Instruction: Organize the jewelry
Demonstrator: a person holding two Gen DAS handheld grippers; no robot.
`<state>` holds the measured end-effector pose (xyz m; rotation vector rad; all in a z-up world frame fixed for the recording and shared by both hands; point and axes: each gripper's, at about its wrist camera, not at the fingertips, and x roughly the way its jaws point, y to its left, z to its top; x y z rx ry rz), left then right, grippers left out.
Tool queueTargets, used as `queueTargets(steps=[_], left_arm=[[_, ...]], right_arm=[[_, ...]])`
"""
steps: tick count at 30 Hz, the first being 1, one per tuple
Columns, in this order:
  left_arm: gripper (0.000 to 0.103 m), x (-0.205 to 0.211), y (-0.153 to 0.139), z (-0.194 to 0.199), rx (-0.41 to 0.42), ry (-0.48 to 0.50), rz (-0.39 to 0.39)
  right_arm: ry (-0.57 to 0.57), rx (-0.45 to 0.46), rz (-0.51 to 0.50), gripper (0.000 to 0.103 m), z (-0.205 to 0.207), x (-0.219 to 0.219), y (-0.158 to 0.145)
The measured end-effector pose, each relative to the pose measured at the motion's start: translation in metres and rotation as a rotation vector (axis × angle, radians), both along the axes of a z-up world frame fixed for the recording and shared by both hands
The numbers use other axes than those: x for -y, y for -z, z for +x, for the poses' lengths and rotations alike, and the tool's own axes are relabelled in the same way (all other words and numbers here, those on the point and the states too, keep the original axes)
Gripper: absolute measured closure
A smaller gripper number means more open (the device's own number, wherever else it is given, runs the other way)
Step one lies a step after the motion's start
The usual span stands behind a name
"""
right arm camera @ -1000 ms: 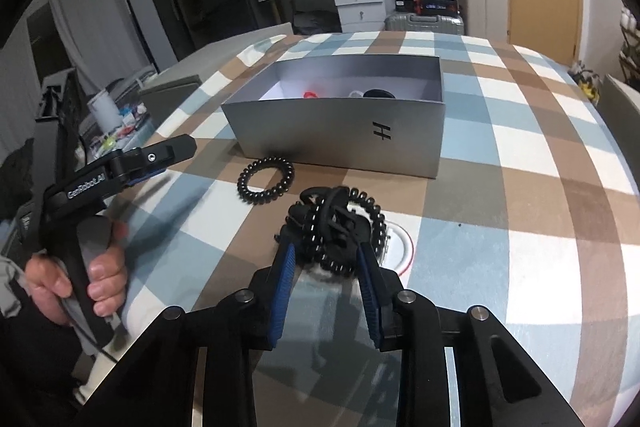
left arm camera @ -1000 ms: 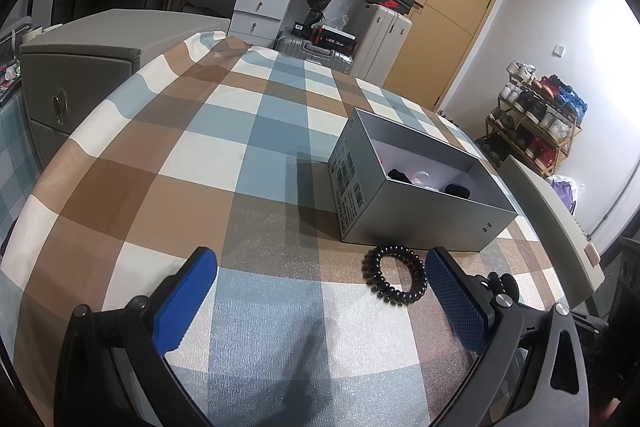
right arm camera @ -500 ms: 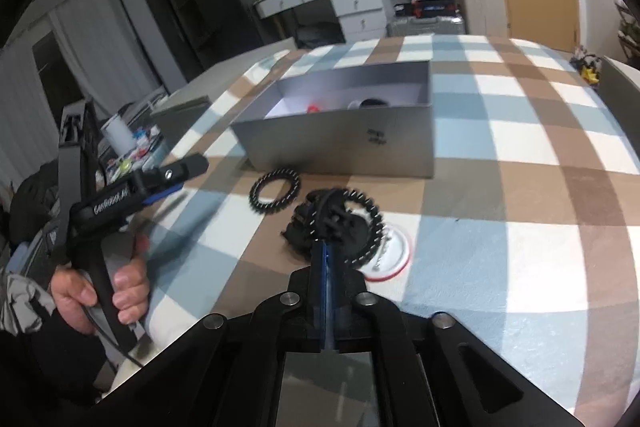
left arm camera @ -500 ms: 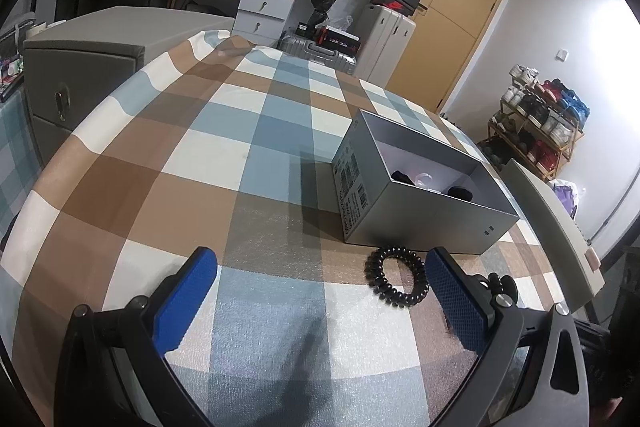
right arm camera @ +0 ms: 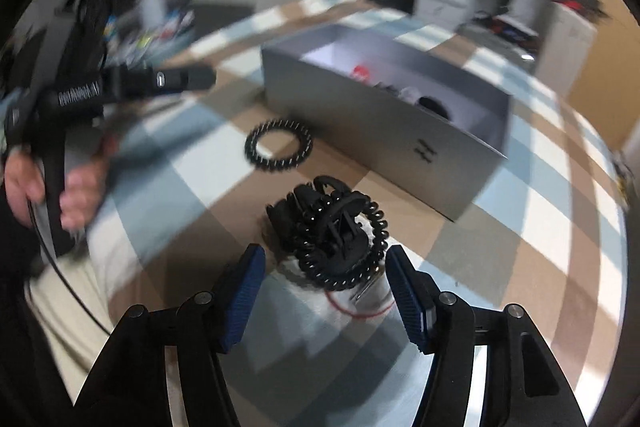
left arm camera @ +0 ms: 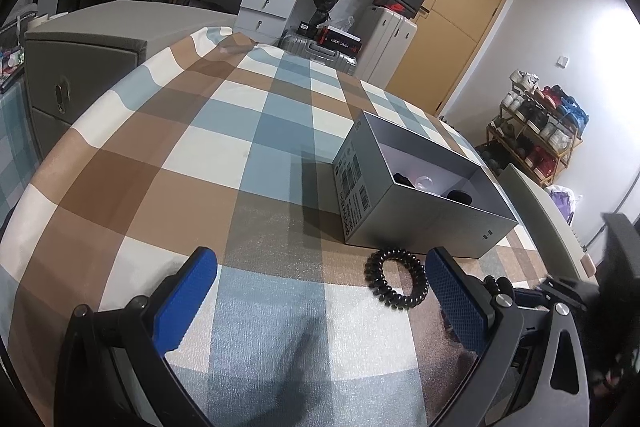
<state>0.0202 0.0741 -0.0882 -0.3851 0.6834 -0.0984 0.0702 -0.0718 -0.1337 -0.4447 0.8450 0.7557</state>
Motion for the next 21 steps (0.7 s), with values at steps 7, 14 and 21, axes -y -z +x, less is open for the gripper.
queueTargets(steps=[7,14,21], left_arm=[[0.002,-0.003,0.004,0.004,-0.034,-0.003,-0.041],[0.002,-0.001,0.005,0.005,-0.05,-0.002,-0.035],[0.002,0.003,0.003,0.007,-0.056,-0.001,0.01]], right_arm=[[-0.135,-0.067,-0.022,0.038,0.029,-0.001,0.006],[-0.159,-0.12,0.049,0.053,0.033,0.005,0.004],[-0.103,-0.108,0.108,0.054,0.012,0.017,-0.011]])
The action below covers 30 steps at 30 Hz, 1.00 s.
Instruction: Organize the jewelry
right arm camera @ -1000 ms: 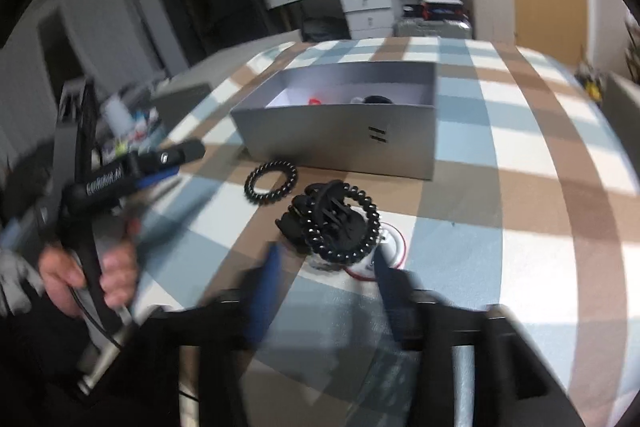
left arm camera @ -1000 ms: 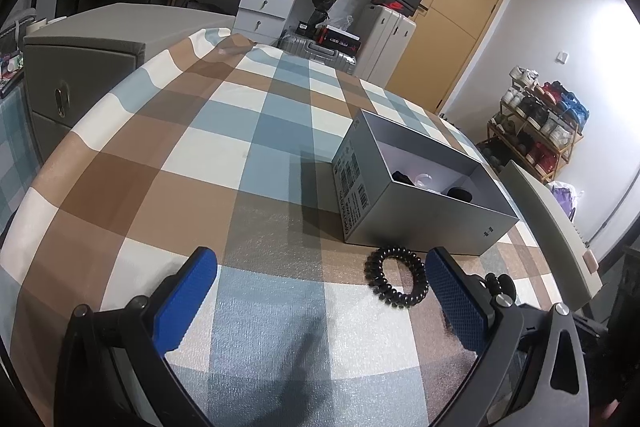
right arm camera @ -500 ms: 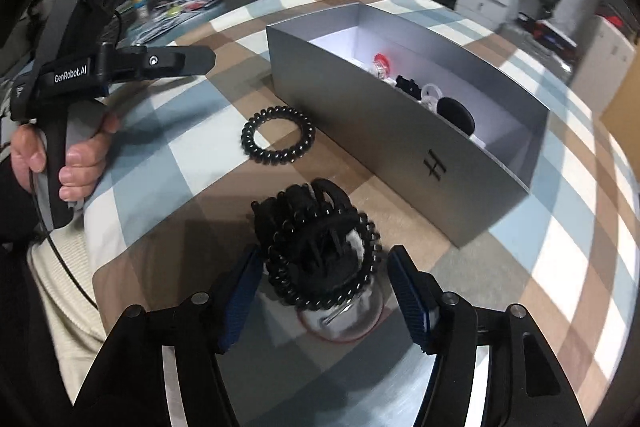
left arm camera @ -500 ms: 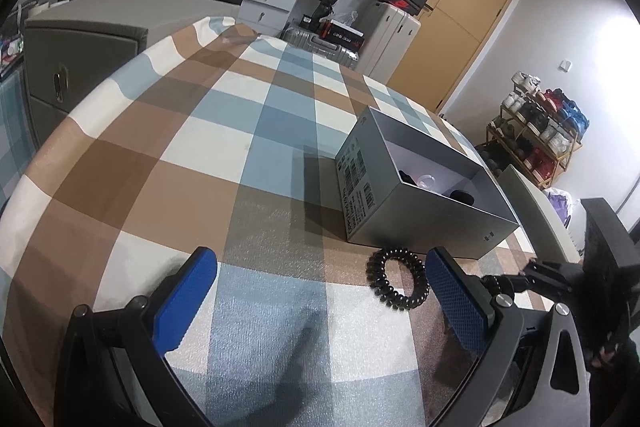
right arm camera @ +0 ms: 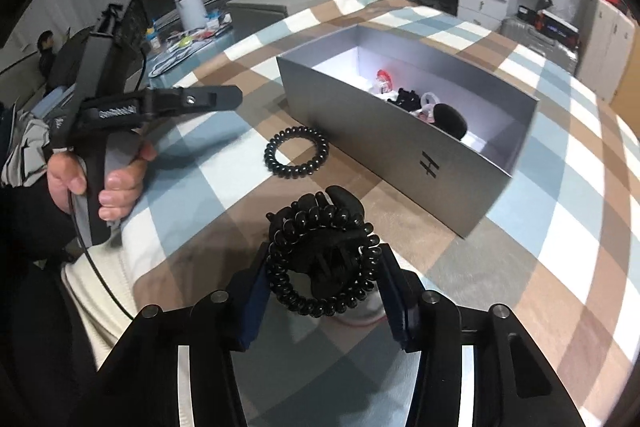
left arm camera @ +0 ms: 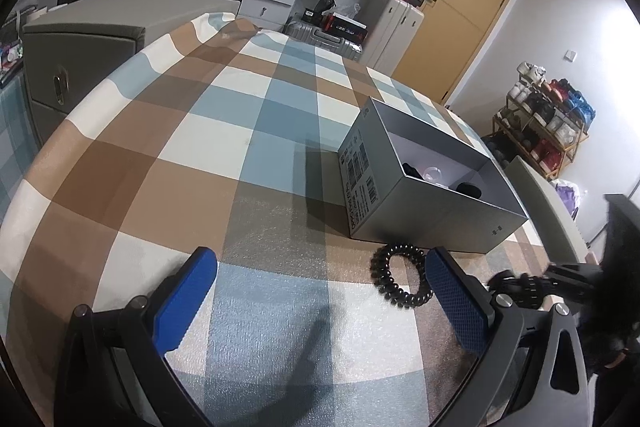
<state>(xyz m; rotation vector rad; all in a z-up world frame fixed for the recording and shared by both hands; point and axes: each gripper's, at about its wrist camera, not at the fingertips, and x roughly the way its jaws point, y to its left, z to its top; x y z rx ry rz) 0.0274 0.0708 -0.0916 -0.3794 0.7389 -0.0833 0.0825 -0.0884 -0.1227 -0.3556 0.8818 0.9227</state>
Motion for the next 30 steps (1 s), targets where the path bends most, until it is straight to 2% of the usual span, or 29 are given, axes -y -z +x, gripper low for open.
queueTargets(steps=[3,7,11,16,23,26,30], left_arm=[[0.002,0.003,-0.001,0.0,-0.003,-0.005,0.03],[0.002,0.01,-0.004,-0.001,0.01,0.002,0.088],[0.002,0.018,-0.006,-0.002,0.023,0.014,0.142],[0.002,0.023,-0.007,-0.002,0.029,0.028,0.177],[0.002,0.021,-0.006,0.001,0.017,0.028,0.16],[0.002,0.021,-0.006,0.002,0.013,0.031,0.153],[0.002,0.021,-0.006,0.002,0.015,0.033,0.157]], right_arm=[[0.039,0.005,-0.021,0.054,-0.005,0.002,-0.007],[0.074,0.015,-0.18,0.054,-0.01,-0.007,-0.003],[0.091,-0.03,-0.253,0.054,-0.014,-0.003,-0.006],[0.125,-0.058,-0.195,0.051,-0.017,0.013,-0.017],[0.192,-0.199,-0.063,0.051,-0.008,0.034,-0.001],[0.239,-0.161,-0.005,0.051,-0.014,0.047,-0.009],[0.258,-0.17,0.069,0.071,-0.019,0.058,-0.011]])
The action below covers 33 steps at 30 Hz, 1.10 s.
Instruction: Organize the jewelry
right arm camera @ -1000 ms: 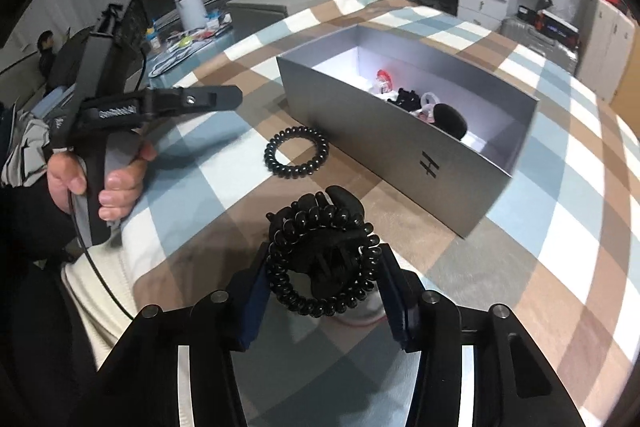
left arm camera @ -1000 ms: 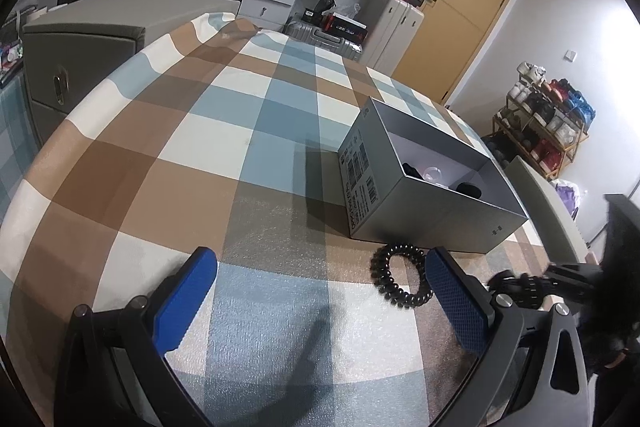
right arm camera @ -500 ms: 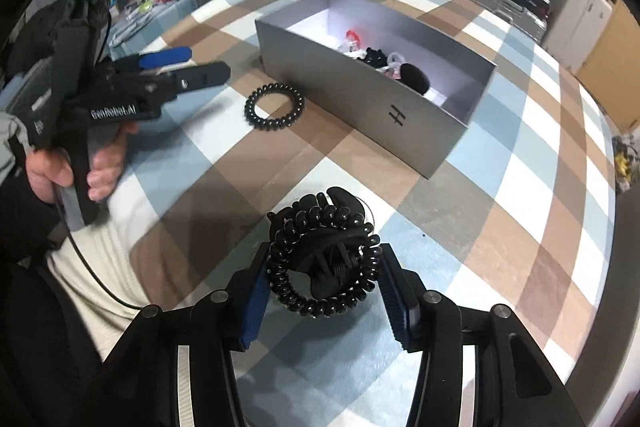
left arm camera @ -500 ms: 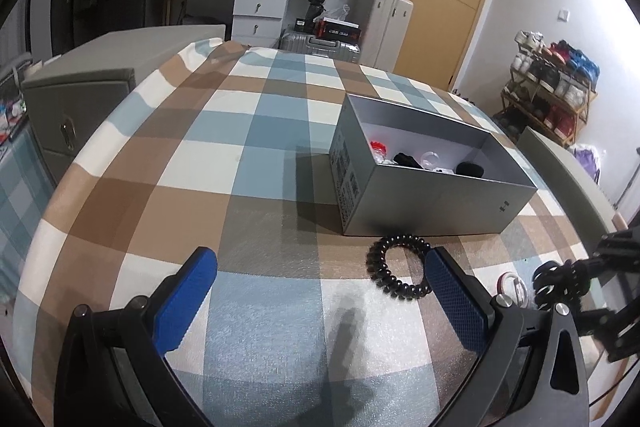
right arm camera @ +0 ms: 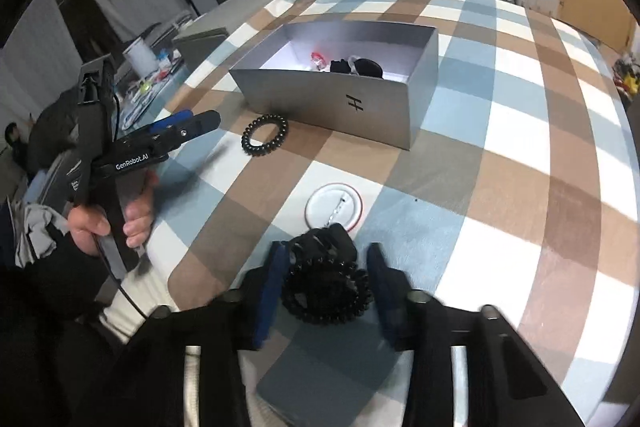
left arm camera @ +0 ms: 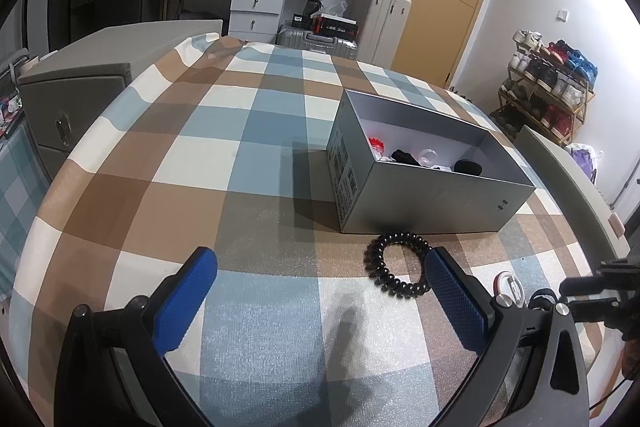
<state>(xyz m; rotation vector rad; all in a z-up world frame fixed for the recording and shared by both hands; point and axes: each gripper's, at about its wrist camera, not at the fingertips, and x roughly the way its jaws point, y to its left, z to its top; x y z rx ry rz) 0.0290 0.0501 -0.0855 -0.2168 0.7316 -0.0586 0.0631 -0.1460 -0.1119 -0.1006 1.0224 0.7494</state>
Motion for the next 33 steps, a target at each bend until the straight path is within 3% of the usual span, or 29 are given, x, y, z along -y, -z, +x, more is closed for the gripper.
queueTargets(steps=[5,7,10,25,29,30,31,33], left_arm=[[0.002,0.002,-0.001,-0.002,0.007,0.0,0.012],[0.002,0.003,-0.001,-0.002,0.004,0.002,0.015],[0.002,0.005,0.0,-0.001,0.003,0.005,0.022],[0.002,0.016,-0.001,-0.001,0.002,0.017,0.095],[0.002,0.017,-0.001,0.0,-0.003,0.019,0.098],[0.002,0.017,-0.001,0.0,-0.004,0.019,0.099],[0.002,0.017,-0.001,0.0,-0.004,0.019,0.098],[0.002,0.017,-0.001,0.0,-0.002,0.017,0.098]], right_arm=[[0.022,0.033,0.048,0.069,-0.009,0.005,0.002],[0.036,0.047,0.046,0.056,-0.015,0.009,0.002],[0.029,0.058,0.061,0.048,-0.027,0.011,0.008],[0.024,0.135,0.002,0.035,-0.023,0.0,0.023],[-0.016,0.115,-0.004,0.035,-0.019,-0.002,0.027],[-0.023,0.122,-0.005,0.039,-0.02,-0.002,0.026],[-0.03,0.12,0.0,0.049,-0.022,-0.001,0.026],[-0.03,0.113,0.007,0.054,-0.025,0.002,0.023]])
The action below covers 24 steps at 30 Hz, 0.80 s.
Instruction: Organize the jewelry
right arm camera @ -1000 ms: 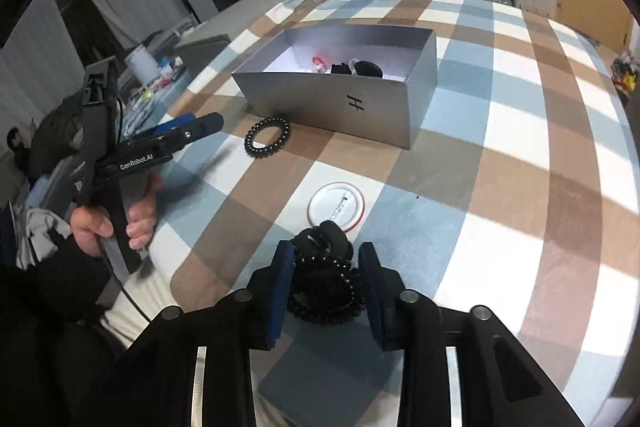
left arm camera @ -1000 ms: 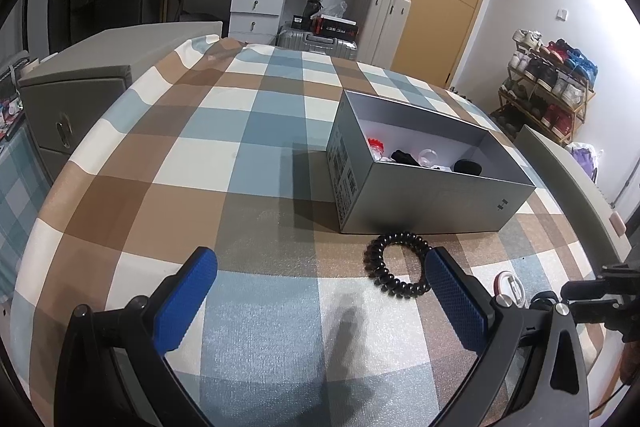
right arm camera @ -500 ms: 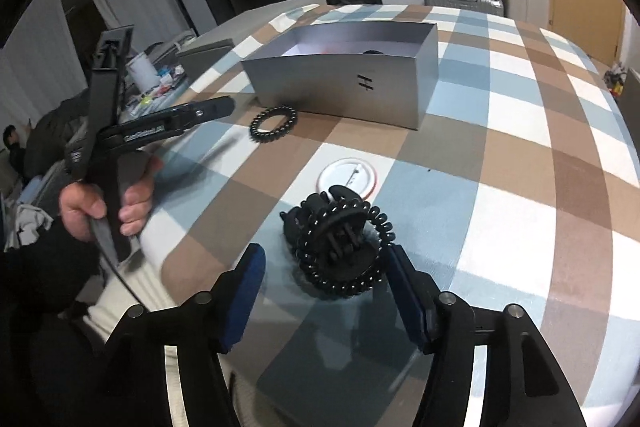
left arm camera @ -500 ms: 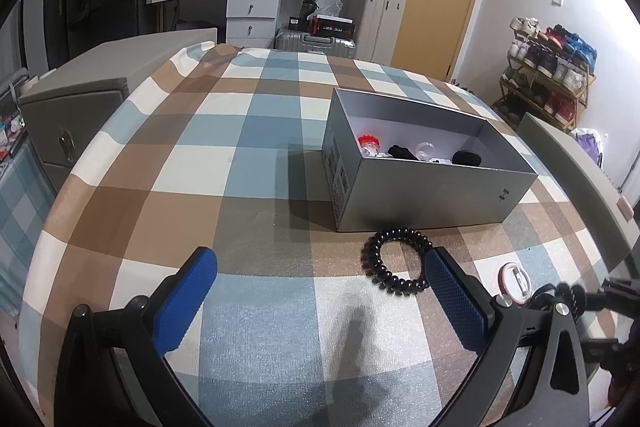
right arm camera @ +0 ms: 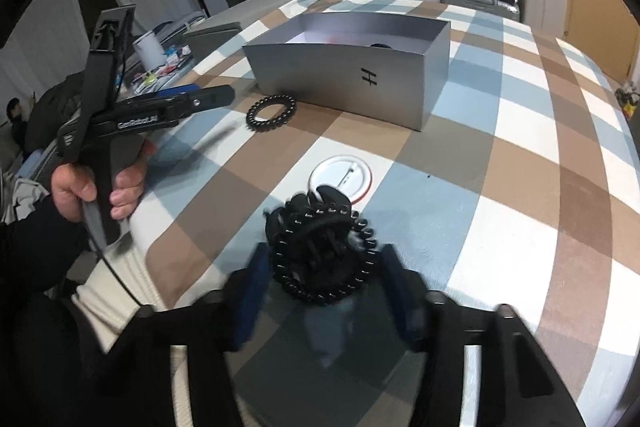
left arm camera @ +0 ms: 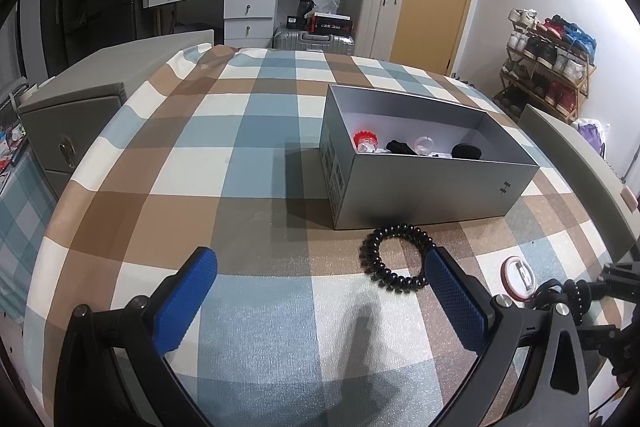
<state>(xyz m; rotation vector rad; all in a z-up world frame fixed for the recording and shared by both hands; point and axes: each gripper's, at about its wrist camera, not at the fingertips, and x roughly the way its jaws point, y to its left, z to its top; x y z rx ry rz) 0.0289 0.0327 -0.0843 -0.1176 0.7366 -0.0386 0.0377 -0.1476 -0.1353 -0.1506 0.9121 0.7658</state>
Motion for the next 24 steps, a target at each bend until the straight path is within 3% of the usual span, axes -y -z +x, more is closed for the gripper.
queueTargets(steps=[14,24], left_arm=[[0.001,0.003,-0.001,-0.002,-0.004,0.021,0.018],[0.002,0.059,-0.004,-0.022,-0.081,0.318,-0.08]], right_arm=[[0.018,0.063,0.18,0.056,-0.011,0.014,-0.041],[0.266,0.153,0.333,0.061,-0.018,0.068,-0.053]])
